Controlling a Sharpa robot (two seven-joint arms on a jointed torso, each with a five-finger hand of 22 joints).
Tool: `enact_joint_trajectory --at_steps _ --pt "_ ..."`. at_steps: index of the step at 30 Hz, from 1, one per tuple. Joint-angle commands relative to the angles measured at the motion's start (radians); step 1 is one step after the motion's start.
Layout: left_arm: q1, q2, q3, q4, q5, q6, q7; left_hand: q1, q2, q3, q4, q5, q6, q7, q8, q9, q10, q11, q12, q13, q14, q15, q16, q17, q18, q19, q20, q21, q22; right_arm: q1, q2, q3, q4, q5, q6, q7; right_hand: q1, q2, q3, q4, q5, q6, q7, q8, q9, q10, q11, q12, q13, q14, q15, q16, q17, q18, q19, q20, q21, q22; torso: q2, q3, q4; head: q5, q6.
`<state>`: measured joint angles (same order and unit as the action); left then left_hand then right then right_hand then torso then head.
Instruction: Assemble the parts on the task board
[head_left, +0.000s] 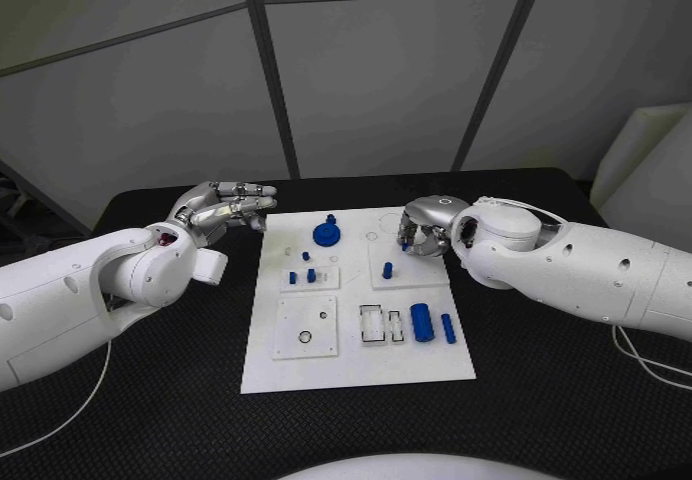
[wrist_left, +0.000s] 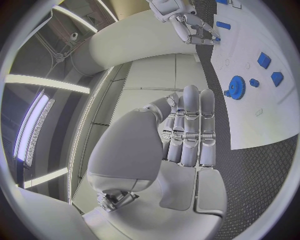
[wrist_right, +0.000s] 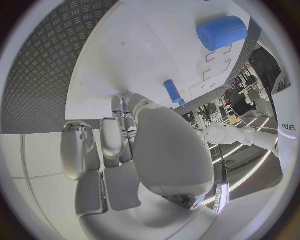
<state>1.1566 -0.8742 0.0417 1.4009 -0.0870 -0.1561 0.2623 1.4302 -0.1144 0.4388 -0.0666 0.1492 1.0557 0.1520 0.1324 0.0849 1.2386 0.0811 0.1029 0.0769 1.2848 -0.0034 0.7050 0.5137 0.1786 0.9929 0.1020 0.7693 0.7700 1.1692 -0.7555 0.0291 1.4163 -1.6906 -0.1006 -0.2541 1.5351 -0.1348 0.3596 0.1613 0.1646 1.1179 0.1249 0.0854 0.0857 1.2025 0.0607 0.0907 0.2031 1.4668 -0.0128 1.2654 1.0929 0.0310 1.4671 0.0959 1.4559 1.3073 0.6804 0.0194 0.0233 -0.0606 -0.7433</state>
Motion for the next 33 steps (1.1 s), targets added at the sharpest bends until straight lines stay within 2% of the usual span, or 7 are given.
enact_joint_trajectory --at_steps 1,7,10,14,26,33 --pt "0.001 -0.002 0.001 0.002 0.01 0.021 0.013 0.003 0.004 -0.001 -0.01 0.006 0.0 0.006 -0.006 -0.001 -0.002 0.003 -0.004 0.0 -0.008 0.001 -0.006 -0.003 0.004 -0.006 0.0 -0.001 0.003 -0.003 0.003 -0.004 -0.002 -0.011 0.044 -0.015 -0.007 0.009 0.0 -0.006 0.005 0.007 0.0 0.003 0.002 0.009 0.002 -0.007 -0.001 0.014 -0.008 -0.007 -0.001 0.002 0.034 -0.007 0.004 0.153 0.0 -0.0008 0.002 0.0 -0.001" --pt "0.001 -0.005 0.001 0.004 0.008 0.022 0.012 0.003 0.001 -0.001 -0.016 0.009 -0.001 0.007 -0.008 -0.002 -0.003 0.004 -0.005 0.0 -0.008 0.002 -0.012 -0.006 0.004 -0.009 0.0 0.0 0.005 -0.003 0.008 -0.004 -0.005 -0.022 0.026 -0.022 -0.013 0.009 0.0 -0.007 0.004 0.009 -0.001 0.002 0.002 0.011 0.001 -0.01 -0.004 0.014 -0.009 -0.007 -0.002 0.001 0.034 -0.008 0.004 0.154 -0.001 -0.0009 0.0005 -0.001 -0.001" --pt "0.001 -0.007 0.001 0.005 -0.002 0.023 0.012 0.006 0.001 0.003 -0.027 0.024 -0.002 0.009 -0.01 -0.003 -0.004 0.006 -0.006 0.0 -0.008 0.002 -0.022 -0.011 0.004 -0.013 -0.001 0.004 0.01 -0.004 0.011 -0.004 -0.003 -0.028 0.003 -0.021 -0.018 0.009 0.0 -0.009 0.004 0.013 -0.002 0.003 0.004 0.014 0.0 -0.012 -0.007 0.014 -0.01 -0.007 -0.002 0.0 0.037 -0.009 0.009 0.158 0.0 0.0002 -0.0017 0.0 -0.001" --pt "0.001 -0.008 0.001 0.007 -0.008 0.025 0.014 -0.002 -0.001 0.003 -0.03 0.036 -0.002 0.01 -0.012 -0.004 -0.005 0.007 -0.006 -0.001 -0.008 0.003 -0.031 -0.016 0.004 -0.019 0.0 0.006 0.013 -0.004 0.009 -0.003 0.005 -0.032 -0.029 -0.016 -0.025 0.011 0.002 -0.014 0.003 0.025 -0.006 0.005 0.007 0.025 -0.003 -0.014 -0.011 0.014 -0.012 -0.012 -0.011 -0.003 0.044 -0.011 0.019 0.169 -0.002 -0.0007 -0.0013 0.001 -0.002" --pt "0.001 -0.014 0.001 0.01 -0.012 0.018 0.025 -0.016 -0.008 0.001 -0.035 0.052 -0.006 0.012 -0.016 -0.006 -0.013 0.009 -0.011 -0.003 -0.007 0.006 -0.044 -0.023 0.004 -0.026 0.002 0.007 0.017 -0.003 -0.032 -0.002 0.076 -0.031 -0.128 -0.021 -0.039 0.018 0.004 -0.027 0.005 0.045 -0.012 0.008 0.013 0.047 -0.01 -0.018 -0.019 0.016 -0.018 -0.012 -0.016 -0.008 0.055 -0.017 0.037 0.187 -0.005 -0.0022 0.0022 -0.001 0.005" --pt "0.001 -0.018 0.001 0.009 -0.013 0.017 0.032 -0.018 -0.007 0.002 -0.036 0.055 -0.006 0.012 -0.017 -0.006 -0.014 0.01 -0.012 -0.003 -0.006 0.006 -0.047 -0.024 0.004 -0.027 0.003 0.006 0.017 -0.003 -0.057 -0.001 0.116 -0.01 -0.177 -0.023 -0.047 0.014 0.002 -0.028 0.006 0.046 -0.013 0.006 0.013 0.048 -0.01 -0.022 -0.023 0.016 -0.018 -0.014 -0.02 -0.009 0.058 -0.017 0.042 0.192 -0.005 -0.0021 -0.0008 0.003 0.01"
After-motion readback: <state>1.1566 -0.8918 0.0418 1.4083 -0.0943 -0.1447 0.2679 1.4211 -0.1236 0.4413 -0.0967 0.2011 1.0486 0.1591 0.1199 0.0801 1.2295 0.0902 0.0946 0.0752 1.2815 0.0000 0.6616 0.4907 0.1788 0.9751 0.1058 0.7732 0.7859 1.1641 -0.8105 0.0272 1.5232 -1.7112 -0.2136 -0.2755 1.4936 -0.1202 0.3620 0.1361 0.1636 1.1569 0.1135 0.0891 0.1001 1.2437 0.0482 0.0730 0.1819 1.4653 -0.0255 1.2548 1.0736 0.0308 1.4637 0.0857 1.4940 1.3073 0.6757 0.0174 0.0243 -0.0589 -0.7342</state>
